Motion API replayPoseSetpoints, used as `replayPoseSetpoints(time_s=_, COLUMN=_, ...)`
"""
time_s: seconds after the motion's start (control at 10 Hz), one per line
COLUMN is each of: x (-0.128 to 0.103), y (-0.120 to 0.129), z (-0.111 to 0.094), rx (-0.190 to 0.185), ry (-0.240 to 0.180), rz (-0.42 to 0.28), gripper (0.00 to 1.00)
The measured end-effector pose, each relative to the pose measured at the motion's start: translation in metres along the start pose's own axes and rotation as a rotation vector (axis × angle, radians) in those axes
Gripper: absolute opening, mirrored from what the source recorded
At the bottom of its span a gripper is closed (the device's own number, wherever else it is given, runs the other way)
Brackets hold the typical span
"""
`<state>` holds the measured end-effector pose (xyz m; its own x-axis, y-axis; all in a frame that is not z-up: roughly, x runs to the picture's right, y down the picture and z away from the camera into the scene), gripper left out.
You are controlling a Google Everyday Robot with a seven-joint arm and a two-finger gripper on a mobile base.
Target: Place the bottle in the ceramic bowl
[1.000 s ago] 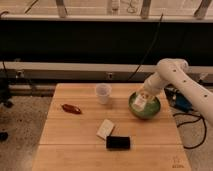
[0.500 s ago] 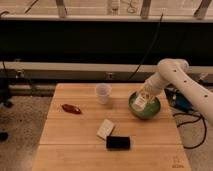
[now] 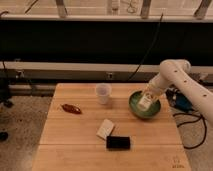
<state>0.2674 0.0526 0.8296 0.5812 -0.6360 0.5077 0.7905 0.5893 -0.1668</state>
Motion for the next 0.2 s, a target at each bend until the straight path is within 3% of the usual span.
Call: replayPoseSetpoints(time_s=0.2, x=0.0039, y=0.0046, z=0.0037, rx=-0.013, ry=-0.001, rz=0.004, gripper=0.73)
